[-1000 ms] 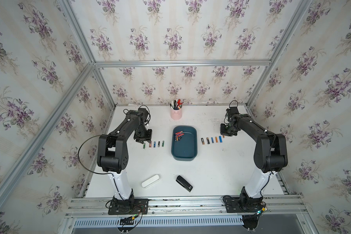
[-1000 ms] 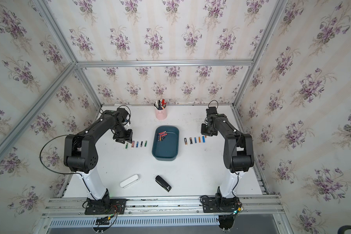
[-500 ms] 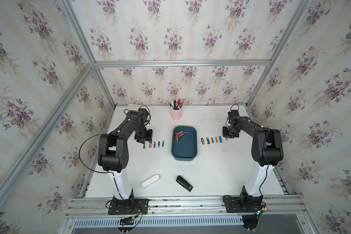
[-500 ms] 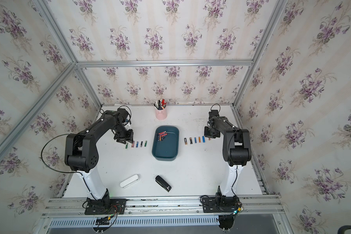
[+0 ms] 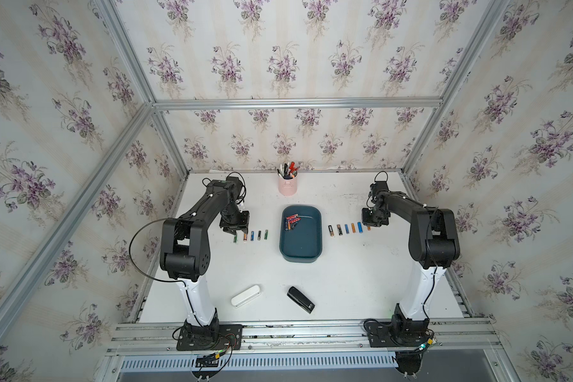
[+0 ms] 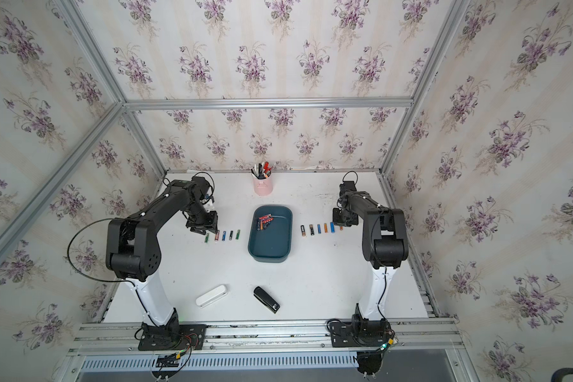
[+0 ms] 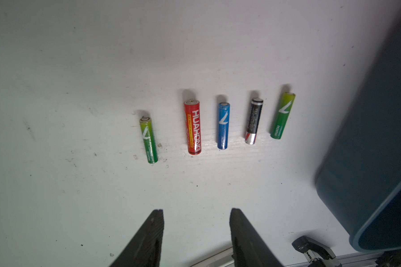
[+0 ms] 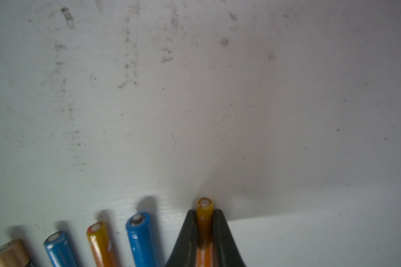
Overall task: Take the batteries out of the storage box
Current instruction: Place the battery at the center of the board.
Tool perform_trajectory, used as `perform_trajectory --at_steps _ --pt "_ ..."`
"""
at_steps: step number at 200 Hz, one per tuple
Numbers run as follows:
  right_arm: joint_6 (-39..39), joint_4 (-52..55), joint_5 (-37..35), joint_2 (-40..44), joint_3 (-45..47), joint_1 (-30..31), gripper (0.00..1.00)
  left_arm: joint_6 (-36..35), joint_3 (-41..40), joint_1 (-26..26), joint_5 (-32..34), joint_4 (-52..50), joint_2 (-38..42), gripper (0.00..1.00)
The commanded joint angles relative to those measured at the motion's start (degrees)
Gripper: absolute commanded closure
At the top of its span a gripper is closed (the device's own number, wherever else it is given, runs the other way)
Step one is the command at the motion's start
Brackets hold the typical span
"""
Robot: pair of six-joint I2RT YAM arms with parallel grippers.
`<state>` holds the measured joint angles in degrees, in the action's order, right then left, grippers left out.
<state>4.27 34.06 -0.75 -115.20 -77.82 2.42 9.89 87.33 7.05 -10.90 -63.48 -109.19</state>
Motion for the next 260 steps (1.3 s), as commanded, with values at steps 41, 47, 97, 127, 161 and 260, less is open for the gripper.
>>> perform_trajectory --at_steps 41,47,97,127,161,260 --pt "-0.32 0.06 -0.51 -0.57 0.48 0.03 0.78 0.22 0.35 -0.02 0.07 -0.77 0.29 0.48" --pt "-0.32 0.13 -0.40 -0.47 0.25 0.05 0.78 0.19 0.43 -0.02 0.08 -0.92 0.29 0.47" --pt "0.12 1.55 1.00 -0.17 -2.04 0.04 0.72 0.52 1.29 0.55 1.55 -0.42 1.57 0.47" --pt "1.04 1.93 1.10 1.07 -2.44 0.31 0.70 1.50 2.71 1.82 3.12 -0.70 3.00 0.47" --pt "2.57 2.08 2.07 4.06 -2.66 1.29 0.69 2.98 6.52 6.82 8.49 -2.12 2.90 0.47" --pt "6.63 1.57 5.76 11.53 -3.14 9.80 0.69 1.08 30.45 27.76 12.80 -0.16 -18.12 0.45"
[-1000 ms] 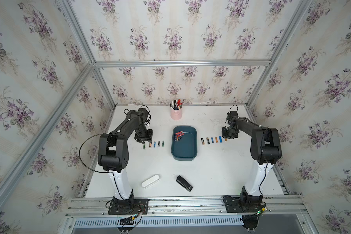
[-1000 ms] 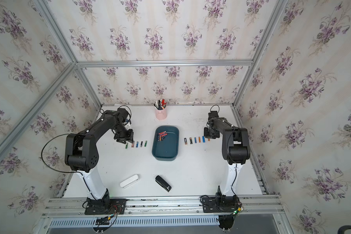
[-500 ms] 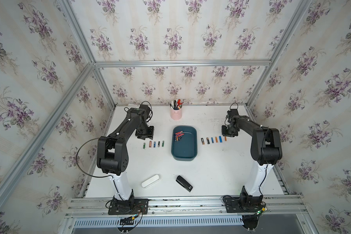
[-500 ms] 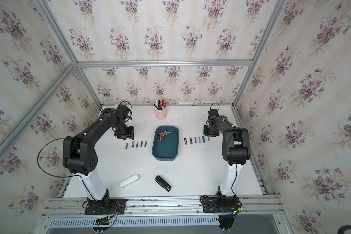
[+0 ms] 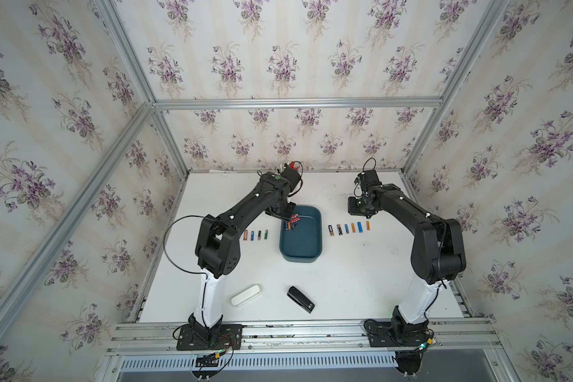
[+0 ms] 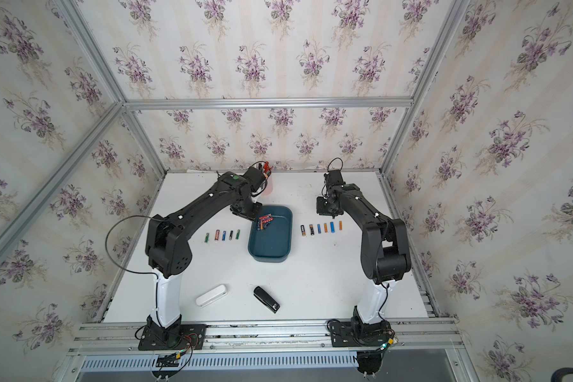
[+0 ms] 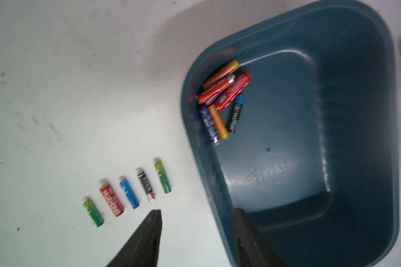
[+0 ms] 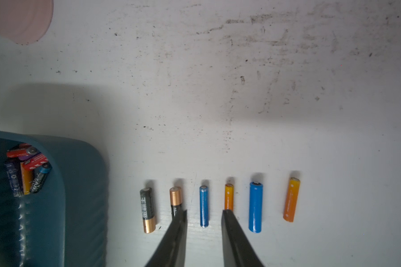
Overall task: Take the batteries out of the storage box
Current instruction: Place the battery at the center of the board, then pick up the battery from the storage box.
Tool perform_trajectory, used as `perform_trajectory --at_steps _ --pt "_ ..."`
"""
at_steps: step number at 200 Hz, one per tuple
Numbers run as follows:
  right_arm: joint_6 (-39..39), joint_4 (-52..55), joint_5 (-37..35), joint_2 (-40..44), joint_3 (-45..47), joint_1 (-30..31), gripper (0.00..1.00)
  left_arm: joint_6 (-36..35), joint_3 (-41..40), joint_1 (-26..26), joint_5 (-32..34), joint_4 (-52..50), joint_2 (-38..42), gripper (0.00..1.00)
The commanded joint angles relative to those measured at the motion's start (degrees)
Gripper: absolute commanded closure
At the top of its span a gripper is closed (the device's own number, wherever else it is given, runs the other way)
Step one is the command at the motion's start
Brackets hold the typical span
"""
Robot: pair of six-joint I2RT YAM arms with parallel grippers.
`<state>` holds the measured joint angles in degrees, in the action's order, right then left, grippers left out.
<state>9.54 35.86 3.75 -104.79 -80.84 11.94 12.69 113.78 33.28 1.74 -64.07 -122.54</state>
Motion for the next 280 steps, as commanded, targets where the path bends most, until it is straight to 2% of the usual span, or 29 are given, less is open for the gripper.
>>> perform_trajectory --at_steps 1,48,119,170,202,280 --pt "1.31 -0.20 1.30 1.15 -0.12 0.27 0.69 -1.75 4.26 1.66 0.14 0.48 -4.96 0.45" --pt "0.65 0.49 1.11 1.43 -0.41 0.23 0.68 -2.96 9.71 3.77 0.32 1.20 -12.62 0.47" --pt "0.30 1.46 0.34 0.30 -2.00 0.21 0.69 -3.91 10.53 3.54 1.81 2.04 -17.21 0.50" --pt "0.30 1.74 -0.14 0.66 -2.26 0.19 0.70 -3.69 9.40 3.62 1.60 2.24 -17.65 0.61" --pt "0.14 1.88 -0.56 1.01 -2.23 0.21 0.70 -3.11 9.18 3.52 0.11 1.82 -18.75 0.65" --pt "0.48 0.73 0.48 2.76 -0.47 0.19 0.70 -1.33 10.41 3.50 -3.42 -1.05 -20.18 0.81"
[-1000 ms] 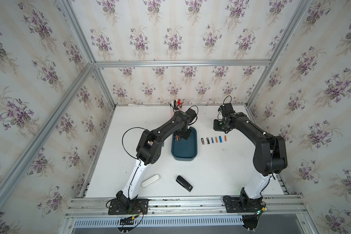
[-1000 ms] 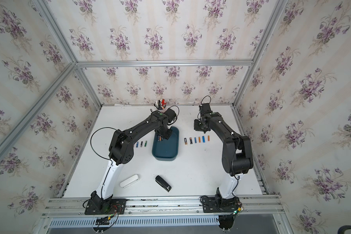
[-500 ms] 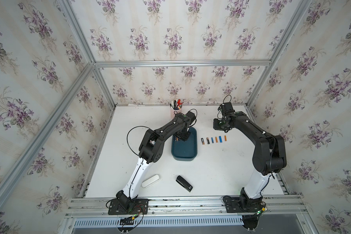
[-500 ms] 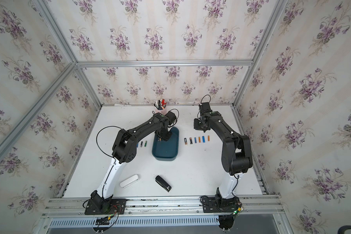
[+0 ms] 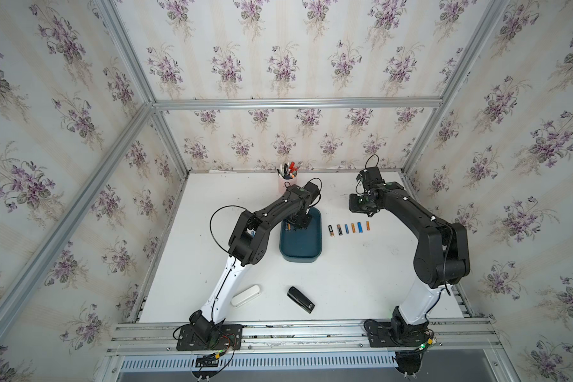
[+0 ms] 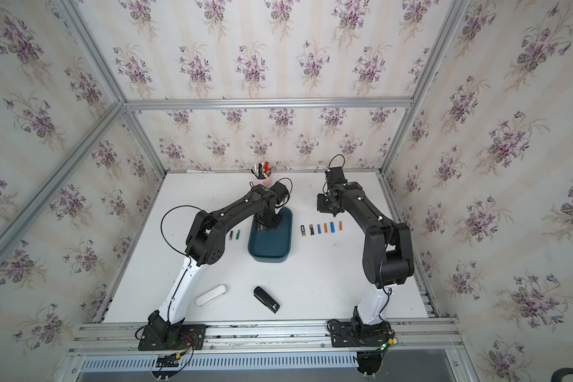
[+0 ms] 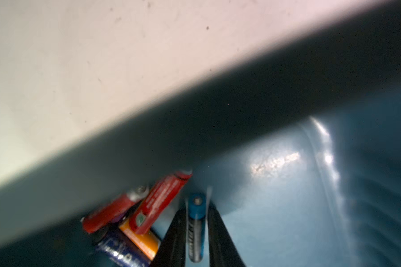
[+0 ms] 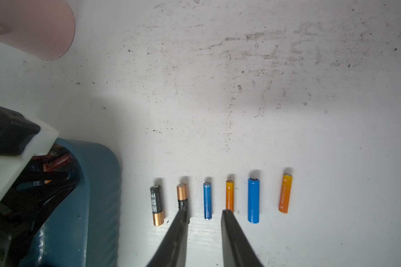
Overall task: Take the batteries out of the storage box
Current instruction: Pick up the battery from the storage box, then place the battery at the center of the board.
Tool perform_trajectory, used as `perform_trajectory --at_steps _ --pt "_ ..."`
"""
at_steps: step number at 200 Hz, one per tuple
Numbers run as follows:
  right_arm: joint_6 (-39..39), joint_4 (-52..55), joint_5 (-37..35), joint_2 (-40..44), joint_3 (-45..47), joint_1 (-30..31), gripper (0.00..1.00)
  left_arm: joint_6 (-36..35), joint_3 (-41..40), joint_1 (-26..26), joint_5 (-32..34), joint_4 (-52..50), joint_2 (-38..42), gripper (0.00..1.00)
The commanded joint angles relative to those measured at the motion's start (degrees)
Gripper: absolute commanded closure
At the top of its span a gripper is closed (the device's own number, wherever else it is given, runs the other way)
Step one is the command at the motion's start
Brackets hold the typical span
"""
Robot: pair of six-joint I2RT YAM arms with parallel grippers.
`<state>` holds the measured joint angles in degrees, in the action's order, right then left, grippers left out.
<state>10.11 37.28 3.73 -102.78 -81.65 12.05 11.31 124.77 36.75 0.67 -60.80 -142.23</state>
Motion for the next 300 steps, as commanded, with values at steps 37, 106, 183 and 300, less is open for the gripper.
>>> perform_trajectory --at_steps 37,106,183,300 --pt "-0.09 -0.66 1.76 1.34 0.98 0.10 0.70 0.43 -0.63 -0.17 -5.06 -4.99 1.44 0.86" --pt "1.20 -2.79 4.00 4.67 5.34 0.72 0.70 2.50 -3.61 -1.86 -11.21 -2.40 6.29 0.89" --pt "2.72 -3.48 4.88 3.17 3.49 4.41 0.70 2.84 -12.79 -6.56 -10.33 -2.91 20.05 0.88" --pt "2.23 -1.45 3.93 2.88 -0.71 6.40 0.69 -1.68 -47.49 -34.37 -5.21 8.33 37.11 0.88"
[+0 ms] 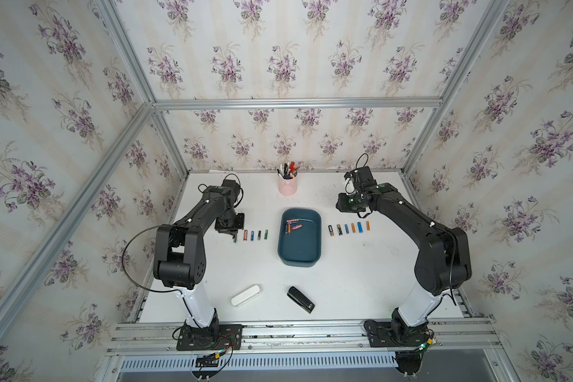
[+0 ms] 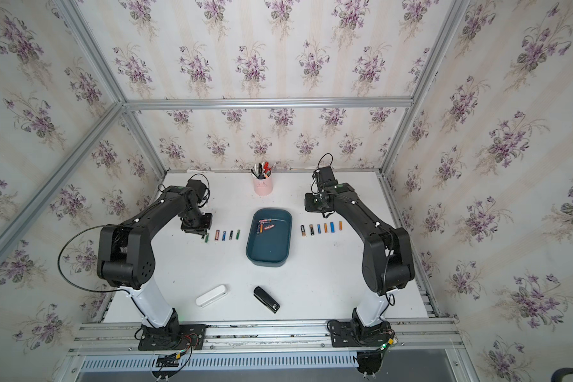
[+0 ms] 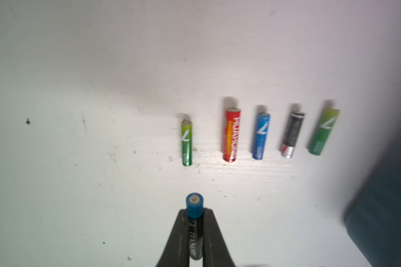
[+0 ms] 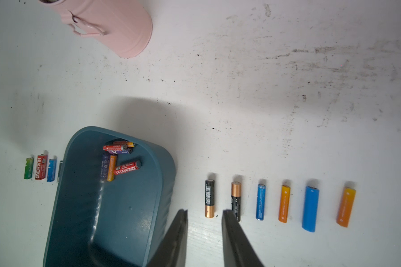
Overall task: Take the batteries out of the storage box
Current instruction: Place the battery at the center of the board.
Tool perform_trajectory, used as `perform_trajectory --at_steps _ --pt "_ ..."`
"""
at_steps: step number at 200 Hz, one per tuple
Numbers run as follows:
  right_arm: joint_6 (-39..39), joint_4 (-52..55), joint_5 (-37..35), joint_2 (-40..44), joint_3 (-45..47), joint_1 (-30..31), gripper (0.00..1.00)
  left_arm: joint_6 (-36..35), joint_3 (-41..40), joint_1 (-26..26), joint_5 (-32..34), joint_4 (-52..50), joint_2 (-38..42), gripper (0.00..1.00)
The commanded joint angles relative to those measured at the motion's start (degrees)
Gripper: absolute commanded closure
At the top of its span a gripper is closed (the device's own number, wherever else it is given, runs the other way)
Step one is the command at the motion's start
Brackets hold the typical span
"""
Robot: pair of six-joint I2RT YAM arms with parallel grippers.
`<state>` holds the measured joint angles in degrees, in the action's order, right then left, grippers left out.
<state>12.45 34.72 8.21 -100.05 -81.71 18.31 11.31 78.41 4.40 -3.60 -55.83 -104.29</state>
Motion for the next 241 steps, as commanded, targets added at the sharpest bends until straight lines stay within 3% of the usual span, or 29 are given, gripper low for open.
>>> perform_trajectory --at_steps 1,66,182,241 --pt "-0.12 1.17 -0.60 0.13 -0.73 0.15 0.69 -1.70 -1.14 -2.07 -0.96 3.46 -0.92 0.88" --pt "-0.49 2.98 -2.09 -0.92 -2.40 0.15 0.69 -1.91 0.41 -4.53 -1.24 4.94 -6.99 0.88" --pt "-0.93 4.74 -3.32 -1.38 -3.83 0.15 0.69 -2.71 1.17 -4.93 0.58 5.87 -10.83 0.88" --pt "-0.85 5.07 -3.37 -1.64 -4.30 0.15 0.69 -2.70 1.46 -4.85 0.92 4.96 -10.67 0.75"
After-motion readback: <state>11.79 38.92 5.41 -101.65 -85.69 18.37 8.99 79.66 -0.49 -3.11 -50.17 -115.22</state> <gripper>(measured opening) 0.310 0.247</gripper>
